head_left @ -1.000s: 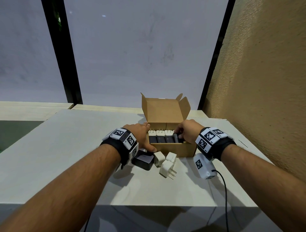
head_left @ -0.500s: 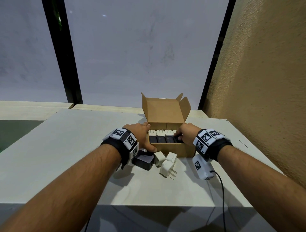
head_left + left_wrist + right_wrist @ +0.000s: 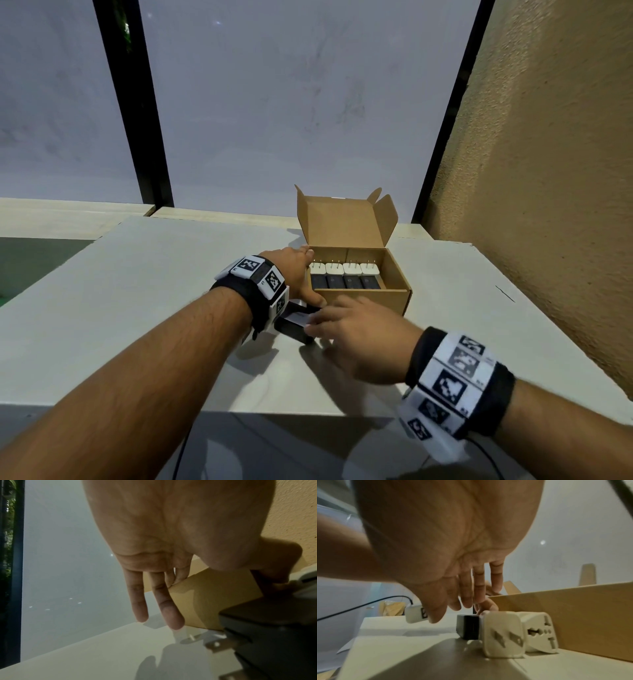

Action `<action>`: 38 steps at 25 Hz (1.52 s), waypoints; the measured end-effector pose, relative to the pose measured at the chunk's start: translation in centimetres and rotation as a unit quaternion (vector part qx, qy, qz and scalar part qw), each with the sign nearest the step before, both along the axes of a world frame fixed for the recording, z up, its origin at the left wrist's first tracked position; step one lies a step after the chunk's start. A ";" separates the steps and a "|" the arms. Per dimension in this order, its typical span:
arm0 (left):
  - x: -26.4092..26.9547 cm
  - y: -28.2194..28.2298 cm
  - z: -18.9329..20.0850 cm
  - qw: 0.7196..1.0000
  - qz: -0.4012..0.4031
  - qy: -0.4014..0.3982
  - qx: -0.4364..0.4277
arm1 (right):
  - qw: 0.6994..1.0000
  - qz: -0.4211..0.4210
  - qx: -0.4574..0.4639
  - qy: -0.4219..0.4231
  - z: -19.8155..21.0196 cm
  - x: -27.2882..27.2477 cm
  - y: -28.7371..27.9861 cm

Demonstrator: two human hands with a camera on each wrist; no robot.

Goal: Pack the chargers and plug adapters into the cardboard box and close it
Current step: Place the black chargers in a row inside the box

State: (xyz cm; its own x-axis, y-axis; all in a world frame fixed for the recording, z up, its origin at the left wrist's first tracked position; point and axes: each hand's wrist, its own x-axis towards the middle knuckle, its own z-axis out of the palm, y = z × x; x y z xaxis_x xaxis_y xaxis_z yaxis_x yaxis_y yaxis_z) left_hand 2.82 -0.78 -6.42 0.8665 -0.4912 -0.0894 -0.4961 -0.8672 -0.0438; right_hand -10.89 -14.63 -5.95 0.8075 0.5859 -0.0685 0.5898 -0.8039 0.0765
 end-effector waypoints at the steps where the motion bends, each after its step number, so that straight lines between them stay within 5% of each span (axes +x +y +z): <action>1: 0.0 0.0 0.0 1.000 0.000 0.001 -0.001 | 1.000 -0.001 -0.030 0.004 -0.5 -0.3 0.5; 5: 0.0 0.0 0.1 1.000 0.000 0.007 -0.004 | 0.998 -0.003 -0.059 0.016 -1.4 0.2 0.8; 10: 0.0 0.0 0.2 1.000 -0.002 0.020 0.004 | 0.997 0.009 0.030 0.066 0.2 -0.8 0.3; 14: 0.0 0.0 0.3 1.000 0.003 0.014 0.006 | 0.999 -0.015 0.020 0.025 0.3 -1.0 0.5; 21: -0.2 -0.1 0.3 1.000 0.011 0.012 0.005 | 0.997 0.062 -0.034 -0.028 -0.6 -0.6 0.9; 25: -0.2 0.0 0.3 1.000 -0.003 0.010 0.007 | 0.992 -0.035 0.117 0.023 3.0 -0.5 -0.4; 29: -0.2 -0.1 0.4 1.000 0.002 0.022 0.001 | 0.964 -0.121 0.235 -0.017 6.4 2.8 -4.4; 38: 0.2 0.1 0.0 0.999 0.007 0.034 0.002 | 0.966 -0.205 0.151 -0.035 4.7 9.6 -9.3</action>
State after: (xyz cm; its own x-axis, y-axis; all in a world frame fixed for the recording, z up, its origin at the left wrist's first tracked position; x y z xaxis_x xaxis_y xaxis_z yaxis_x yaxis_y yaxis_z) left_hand 3.05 -0.71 -6.39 0.8649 -0.4791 -0.1495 -0.4863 -0.8737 -0.0135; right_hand -1.33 -23.90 -1.27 0.9726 0.2001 0.1187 0.2185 -0.9608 -0.1709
